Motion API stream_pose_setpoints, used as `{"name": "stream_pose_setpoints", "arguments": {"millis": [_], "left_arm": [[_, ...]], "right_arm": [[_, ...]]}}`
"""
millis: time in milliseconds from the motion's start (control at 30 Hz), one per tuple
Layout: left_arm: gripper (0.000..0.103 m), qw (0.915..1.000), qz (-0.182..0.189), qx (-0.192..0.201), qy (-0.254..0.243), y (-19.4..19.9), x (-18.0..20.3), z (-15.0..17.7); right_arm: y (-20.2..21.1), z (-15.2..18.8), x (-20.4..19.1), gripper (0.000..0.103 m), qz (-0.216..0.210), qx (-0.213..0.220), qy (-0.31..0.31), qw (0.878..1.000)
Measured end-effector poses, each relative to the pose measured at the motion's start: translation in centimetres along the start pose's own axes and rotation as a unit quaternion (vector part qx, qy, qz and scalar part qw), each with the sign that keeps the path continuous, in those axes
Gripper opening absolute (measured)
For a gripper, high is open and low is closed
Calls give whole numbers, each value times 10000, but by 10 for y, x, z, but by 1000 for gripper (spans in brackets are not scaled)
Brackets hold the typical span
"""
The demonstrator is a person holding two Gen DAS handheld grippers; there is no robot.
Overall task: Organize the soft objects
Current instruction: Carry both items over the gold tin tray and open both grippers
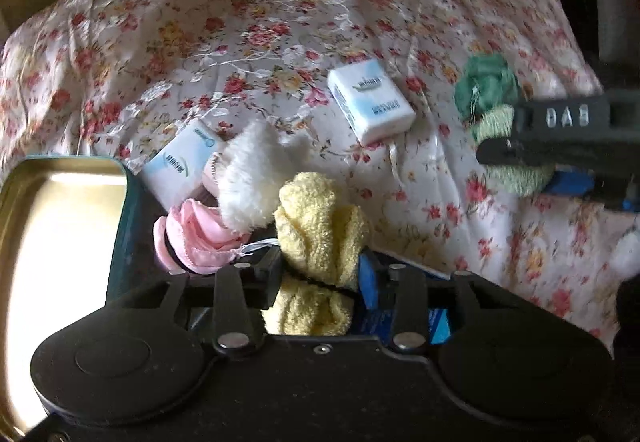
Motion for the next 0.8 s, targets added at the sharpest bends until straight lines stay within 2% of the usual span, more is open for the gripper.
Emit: {"name": "stream_pose_setpoints", "arguments": {"millis": [267,500,700,800], "left_arm": [[39,9982,347,418,263,46,-8,-10],[40,9958,825,184,357,67,-9,4],[40,9952,966,33,121,81,-5,21],[40,9944,1051,7,120,90,-9,28]], "right_arm": [[8,-1,1,54,24,112,16,9999],[20,17,13,54,155,143,3,9998],[32,48,31,54,426,126,37,9990],[41,63,33,54,369,98,29,9993]]}}
Point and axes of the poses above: each gripper's, at about its wrist camera, not at the fingertips, and y roughly against the way its jaws point, x to its right, z to its underside, the point moved 6 cm from there along -y, roughly the way its jaws point, and after that the axes turned 1 degree about -x, right-handed, at the moved point
